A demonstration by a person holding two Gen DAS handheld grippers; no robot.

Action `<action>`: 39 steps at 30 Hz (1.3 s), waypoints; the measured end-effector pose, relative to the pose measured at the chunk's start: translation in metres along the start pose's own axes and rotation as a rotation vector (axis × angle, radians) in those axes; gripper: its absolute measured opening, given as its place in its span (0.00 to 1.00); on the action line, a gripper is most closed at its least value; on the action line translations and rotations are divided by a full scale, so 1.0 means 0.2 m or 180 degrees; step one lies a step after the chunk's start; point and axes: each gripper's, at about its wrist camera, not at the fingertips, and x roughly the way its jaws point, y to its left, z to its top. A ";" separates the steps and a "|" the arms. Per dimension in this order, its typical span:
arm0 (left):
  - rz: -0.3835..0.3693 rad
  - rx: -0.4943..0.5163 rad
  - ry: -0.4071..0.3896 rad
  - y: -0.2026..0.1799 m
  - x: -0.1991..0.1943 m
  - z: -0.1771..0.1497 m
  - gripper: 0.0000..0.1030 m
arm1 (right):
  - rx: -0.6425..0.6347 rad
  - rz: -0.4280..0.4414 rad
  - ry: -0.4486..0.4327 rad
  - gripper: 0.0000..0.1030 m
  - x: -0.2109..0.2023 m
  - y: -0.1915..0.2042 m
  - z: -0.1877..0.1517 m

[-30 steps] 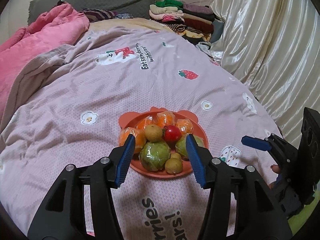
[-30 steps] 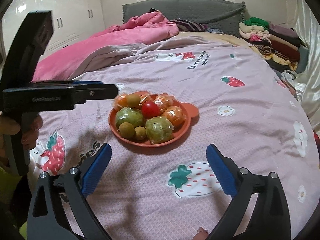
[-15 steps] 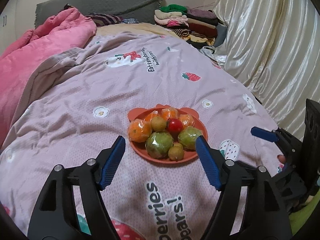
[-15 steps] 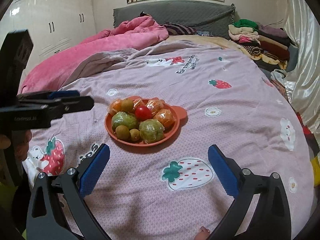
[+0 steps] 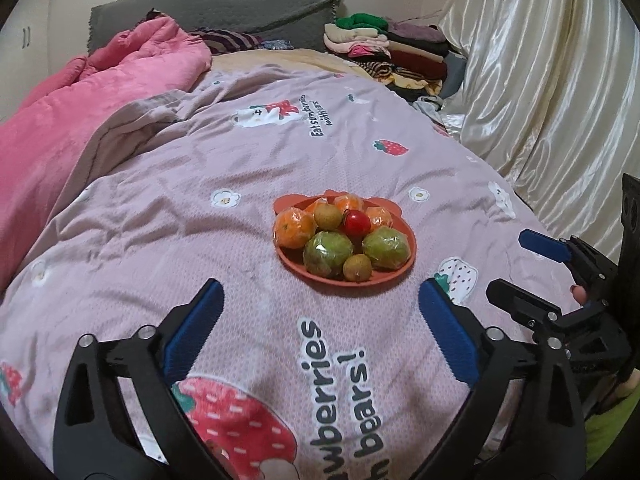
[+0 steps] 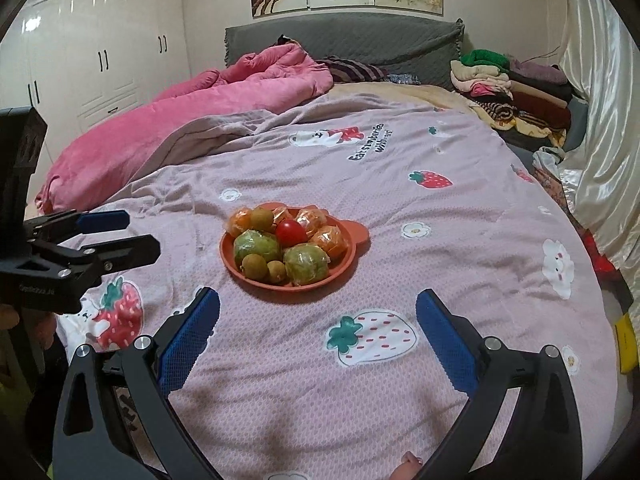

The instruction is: Organize fruits

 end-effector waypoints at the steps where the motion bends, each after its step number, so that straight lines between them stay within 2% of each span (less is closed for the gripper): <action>1: 0.0004 -0.0003 -0.0009 -0.01 -0.02 -0.01 0.90 | -0.0001 -0.0009 -0.0004 0.95 -0.01 0.00 0.00; 23: 0.0119 -0.0056 0.0046 -0.09 -0.13 -0.14 0.91 | 0.0081 0.0015 0.0009 0.95 -0.10 0.03 -0.13; 36: 0.0183 -0.0056 0.0105 -0.15 -0.06 -0.26 0.91 | 0.0184 0.0029 0.0072 0.95 -0.10 0.00 -0.25; 39: 0.0207 -0.0054 0.0189 -0.15 -0.01 -0.29 0.91 | 0.0243 0.0043 0.0115 0.96 -0.07 -0.01 -0.27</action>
